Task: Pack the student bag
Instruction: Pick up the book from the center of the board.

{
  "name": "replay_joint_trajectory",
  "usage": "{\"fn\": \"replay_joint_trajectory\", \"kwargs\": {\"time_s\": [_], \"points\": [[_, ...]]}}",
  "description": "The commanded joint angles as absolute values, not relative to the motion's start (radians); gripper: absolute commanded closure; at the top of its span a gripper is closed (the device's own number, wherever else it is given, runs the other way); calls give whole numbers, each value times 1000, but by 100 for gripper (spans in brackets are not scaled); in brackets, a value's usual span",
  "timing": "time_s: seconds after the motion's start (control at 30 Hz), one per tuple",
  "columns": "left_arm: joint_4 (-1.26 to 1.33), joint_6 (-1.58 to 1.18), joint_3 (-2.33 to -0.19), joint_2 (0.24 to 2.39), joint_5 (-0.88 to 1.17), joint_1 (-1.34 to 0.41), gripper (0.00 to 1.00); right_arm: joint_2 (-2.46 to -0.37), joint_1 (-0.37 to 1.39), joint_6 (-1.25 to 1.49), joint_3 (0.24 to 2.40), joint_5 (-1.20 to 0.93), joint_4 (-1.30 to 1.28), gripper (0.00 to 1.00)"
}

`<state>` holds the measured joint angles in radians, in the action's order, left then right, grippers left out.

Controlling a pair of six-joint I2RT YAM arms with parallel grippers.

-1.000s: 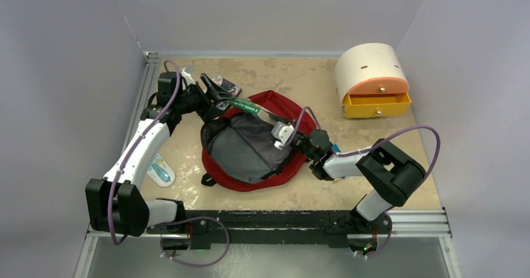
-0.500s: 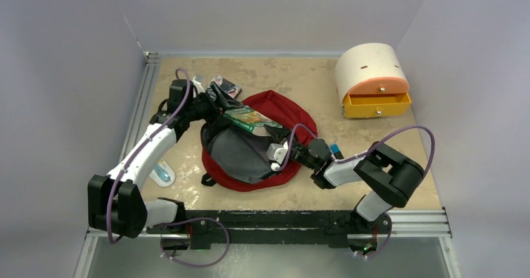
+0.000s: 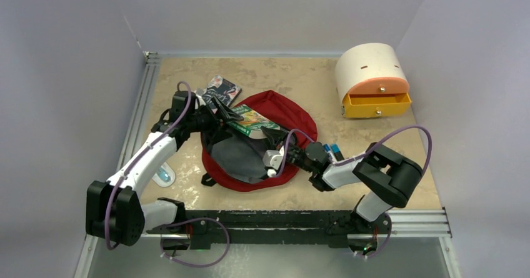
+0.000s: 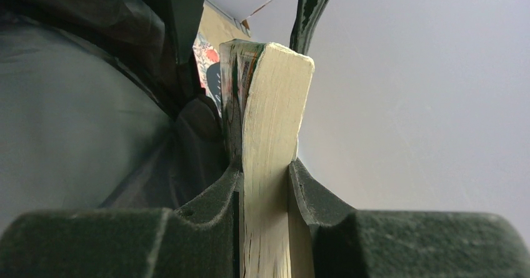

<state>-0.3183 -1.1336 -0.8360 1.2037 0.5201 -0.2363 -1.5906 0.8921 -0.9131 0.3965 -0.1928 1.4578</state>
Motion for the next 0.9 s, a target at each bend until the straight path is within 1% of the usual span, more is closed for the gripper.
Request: {"fn": "replay_joint_trajectory", "kwargs": {"time_s": [0.0,0.07,0.1,0.2,0.27,0.4,0.43,0.5,0.6,0.63,0.67,0.87], "points": [[-238,-1160,-832,1242,543,-242,19,-1574,914,-955,423,-184,1707,100],[-223,-1161,-839,1260,543,-242,23,-1571,921,-955,421,-185,1710,100],[-214,-1160,-841,1268,544,-244,27,-1570,924,-955,419,-187,1710,100],[-192,-1158,-841,1280,558,-246,45,-1563,933,-948,410,-189,1722,100],[-181,-1156,-841,1279,564,-249,59,-1555,937,-940,403,-191,1729,100],[-158,-1131,-835,1251,569,-253,93,-1524,939,-921,389,-197,1732,100],[-149,-1121,-830,1237,572,-253,100,-1512,938,-913,386,-199,1729,100],[-108,-1094,-813,1207,580,-253,100,-1477,938,-886,382,-202,1721,99],[-19,-1066,-769,1151,596,-253,100,-1409,939,-843,378,-213,1676,85],[26,-1056,-761,1141,604,-253,100,-1389,939,-831,376,-216,1657,79],[48,-1044,-756,1132,611,-253,100,-1367,938,-820,373,-219,1639,74],[182,-991,-731,1110,680,-253,100,-1242,940,-763,339,-247,1508,57]]}}
